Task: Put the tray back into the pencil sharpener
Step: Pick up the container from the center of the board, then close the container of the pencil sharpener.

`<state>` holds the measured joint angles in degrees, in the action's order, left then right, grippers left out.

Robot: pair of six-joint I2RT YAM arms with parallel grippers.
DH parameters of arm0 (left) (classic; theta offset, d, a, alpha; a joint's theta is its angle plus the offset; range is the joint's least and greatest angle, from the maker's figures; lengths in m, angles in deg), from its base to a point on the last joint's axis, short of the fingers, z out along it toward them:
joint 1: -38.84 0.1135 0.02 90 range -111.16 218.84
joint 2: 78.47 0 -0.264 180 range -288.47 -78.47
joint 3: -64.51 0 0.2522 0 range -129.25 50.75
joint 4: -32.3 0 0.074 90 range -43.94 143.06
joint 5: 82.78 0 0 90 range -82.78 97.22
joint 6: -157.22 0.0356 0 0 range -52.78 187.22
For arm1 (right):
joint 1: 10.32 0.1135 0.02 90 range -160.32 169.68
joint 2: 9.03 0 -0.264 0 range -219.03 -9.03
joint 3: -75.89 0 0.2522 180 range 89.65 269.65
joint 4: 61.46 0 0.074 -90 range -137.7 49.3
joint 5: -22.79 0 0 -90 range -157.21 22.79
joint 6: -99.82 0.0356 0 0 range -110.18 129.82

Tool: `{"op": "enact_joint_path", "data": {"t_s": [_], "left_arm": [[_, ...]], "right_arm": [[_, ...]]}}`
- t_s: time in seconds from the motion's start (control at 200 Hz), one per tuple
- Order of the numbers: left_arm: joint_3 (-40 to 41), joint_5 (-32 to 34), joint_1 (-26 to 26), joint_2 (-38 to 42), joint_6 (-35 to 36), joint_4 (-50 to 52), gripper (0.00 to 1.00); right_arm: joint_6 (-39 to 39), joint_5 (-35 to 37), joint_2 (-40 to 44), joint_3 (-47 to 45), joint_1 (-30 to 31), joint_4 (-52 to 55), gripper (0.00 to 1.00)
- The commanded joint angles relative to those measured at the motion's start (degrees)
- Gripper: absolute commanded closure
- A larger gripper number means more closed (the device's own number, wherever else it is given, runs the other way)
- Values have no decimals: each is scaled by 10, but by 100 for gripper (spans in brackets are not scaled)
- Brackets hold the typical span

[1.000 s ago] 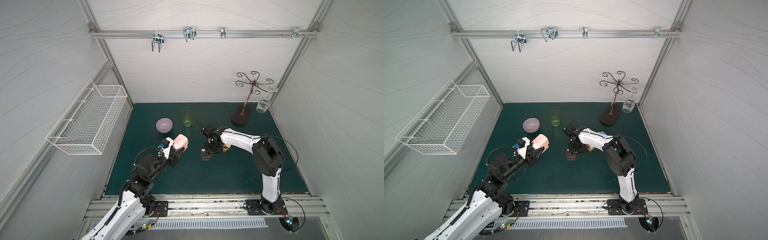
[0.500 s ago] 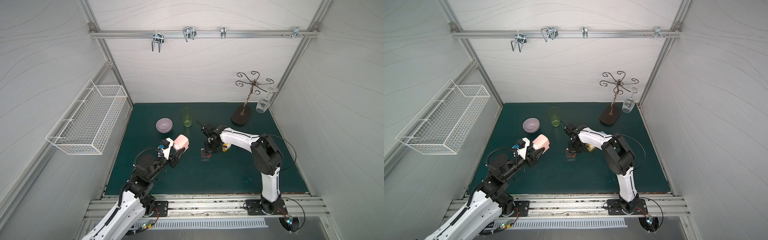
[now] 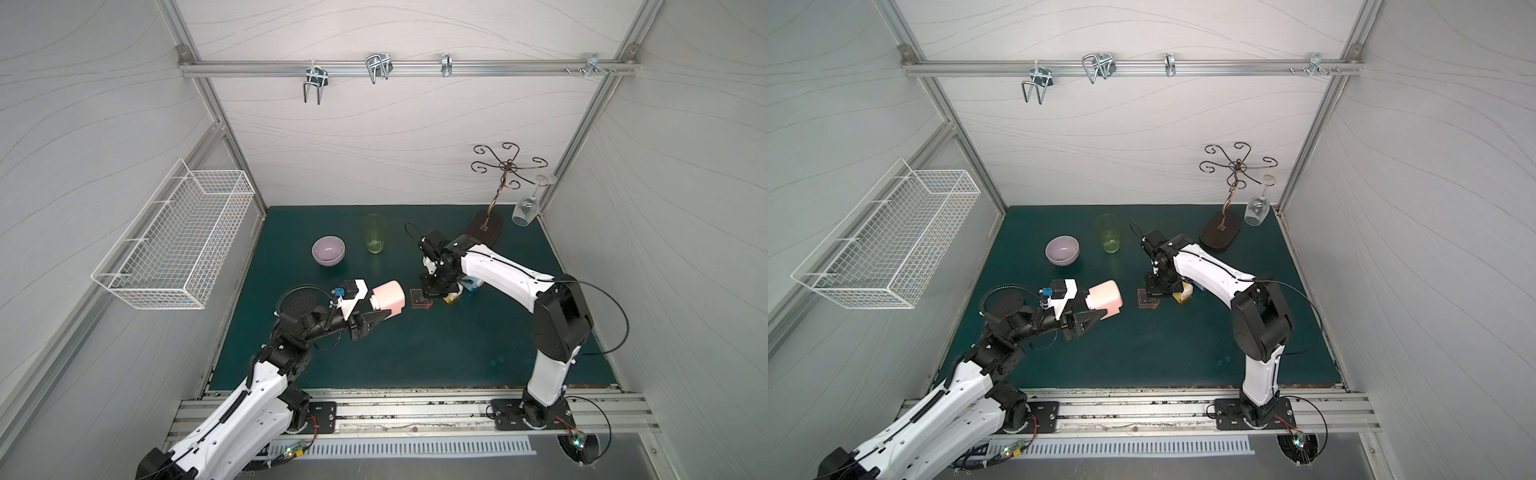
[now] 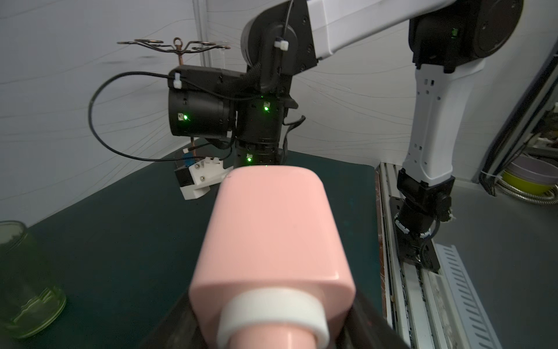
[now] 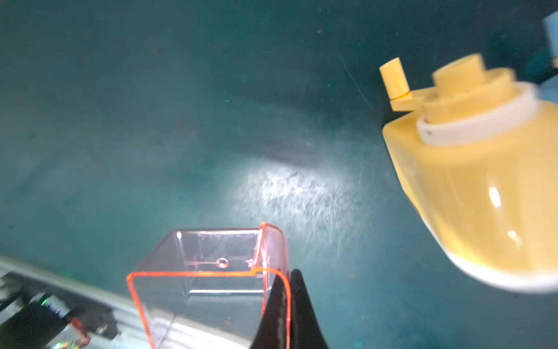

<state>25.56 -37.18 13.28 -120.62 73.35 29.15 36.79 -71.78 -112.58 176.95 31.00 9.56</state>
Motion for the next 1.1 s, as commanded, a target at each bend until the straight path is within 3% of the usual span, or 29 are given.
{"op": "enact_joint_path", "data": {"t_s": [0.0, 0.245, 0.48, 0.71, 1.096], "left_arm": [[-54, -92, -3, -20, 56, -12, 100], [-79, -67, -29, -64, 93, 15, 100], [-85, 42, -34, -74, 123, 36, 100], [-85, 53, -37, -82, 104, 24, 100], [-69, 24, -37, -84, 52, -67, 100]], "right_arm": [[-30, -25, 30, 24, 5, 97, 100], [-20, -35, 52, 98, 14, 213, 100], [-2, -24, 39, 178, 40, 288, 100], [2, -15, 1, 257, 58, 319, 100], [-9, -25, -26, 269, 56, 325, 100]]}}
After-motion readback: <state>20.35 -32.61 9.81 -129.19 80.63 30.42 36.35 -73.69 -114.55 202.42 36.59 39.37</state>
